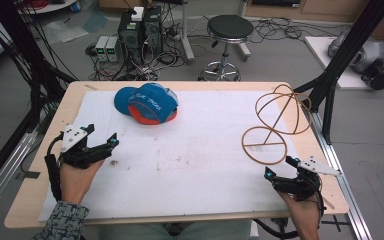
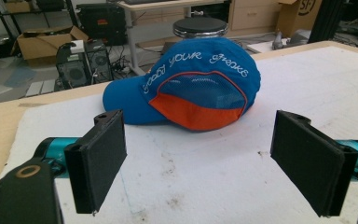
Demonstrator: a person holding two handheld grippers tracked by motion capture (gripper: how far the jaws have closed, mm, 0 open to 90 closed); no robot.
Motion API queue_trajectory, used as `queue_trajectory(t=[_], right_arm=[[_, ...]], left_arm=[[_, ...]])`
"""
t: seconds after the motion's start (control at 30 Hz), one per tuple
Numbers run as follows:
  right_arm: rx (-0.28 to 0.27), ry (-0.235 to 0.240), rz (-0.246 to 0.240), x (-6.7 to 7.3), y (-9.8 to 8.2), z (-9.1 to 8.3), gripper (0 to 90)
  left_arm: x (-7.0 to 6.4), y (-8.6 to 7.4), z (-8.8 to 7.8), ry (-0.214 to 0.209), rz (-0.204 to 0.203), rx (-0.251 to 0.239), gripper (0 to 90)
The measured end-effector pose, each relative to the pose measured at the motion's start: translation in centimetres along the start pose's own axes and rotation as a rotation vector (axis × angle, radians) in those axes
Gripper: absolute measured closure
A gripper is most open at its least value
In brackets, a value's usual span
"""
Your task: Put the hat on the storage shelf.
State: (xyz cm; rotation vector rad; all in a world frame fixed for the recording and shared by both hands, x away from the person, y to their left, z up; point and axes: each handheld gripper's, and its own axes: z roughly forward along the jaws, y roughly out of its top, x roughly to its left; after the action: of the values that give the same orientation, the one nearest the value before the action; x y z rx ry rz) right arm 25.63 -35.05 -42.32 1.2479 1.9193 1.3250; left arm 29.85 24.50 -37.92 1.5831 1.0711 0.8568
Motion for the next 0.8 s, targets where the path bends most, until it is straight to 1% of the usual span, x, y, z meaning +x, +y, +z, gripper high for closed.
queue_trajectory(t=[0.1, 0.23, 0.27, 0.33, 0.47, 0.57, 0.6, 0.67, 0.7, 0.73, 0.8], right_arm=[[0.006, 0.003, 0.001, 0.1, 0.0, 0.0, 6.3], [0.005, 0.004, 0.002, 0.2, 0.0, -0.1, 6.3], [0.003, 0.001, 0.0, 0.2, 0.0, -0.1, 6.3], [0.007, -0.002, 0.0, 0.3, -0.1, -0.1, 6.3], [0.014, -0.005, -0.006, 0.3, -0.1, 0.0, 6.3], [0.012, -0.01, -0.015, 0.4, -0.2, -0.1, 6.3], [0.009, -0.013, -0.019, 0.4, -0.2, -0.2, 6.3], [0.007, -0.017, -0.01, 0.3, -0.3, -0.5, 6.3], [0.01, -0.017, -0.004, 0.3, -0.4, -0.5, 6.3], [0.01, -0.017, -0.004, 0.3, -0.4, -0.5, 6.3], [0.009, -0.02, 0.002, 0.2, -0.4, -0.5, 6.3]], left_arm=[[-0.2, 0.4, 0.2, -0.01, 0.01, -0.021, 18.4], [-0.5, 0.7, 0.7, -0.025, 0.024, -0.021, 18.4], [-0.5, 0.7, 0.9, -0.037, 0.03, -0.026, 18.3], [-0.7, 0.9, 1.5, -0.045, 0.036, -0.033, 17.7], [-0.9, 1.3, 3.3, -0.057, 0.023, -0.039, 17.7], [-1.0, 1.5, 5.2, -0.044, 0.013, -0.014, 17.9], [-1.1, 1.6, 6.0, -0.034, 0.009, -0.017, 17.9], [-1.1, 1.8, 6.9, -0.018, -0.004, -0.019, 18.4], [-1.3, 2.0, 7.8, -0.001, -0.009, -0.033, 18.4], [-1.3, 2.0, 7.8, -0.001, -0.009, -0.033, 18.4], [-1.5, 2.2, 8.7, 0.004, -0.025, -0.053, 18.5]])
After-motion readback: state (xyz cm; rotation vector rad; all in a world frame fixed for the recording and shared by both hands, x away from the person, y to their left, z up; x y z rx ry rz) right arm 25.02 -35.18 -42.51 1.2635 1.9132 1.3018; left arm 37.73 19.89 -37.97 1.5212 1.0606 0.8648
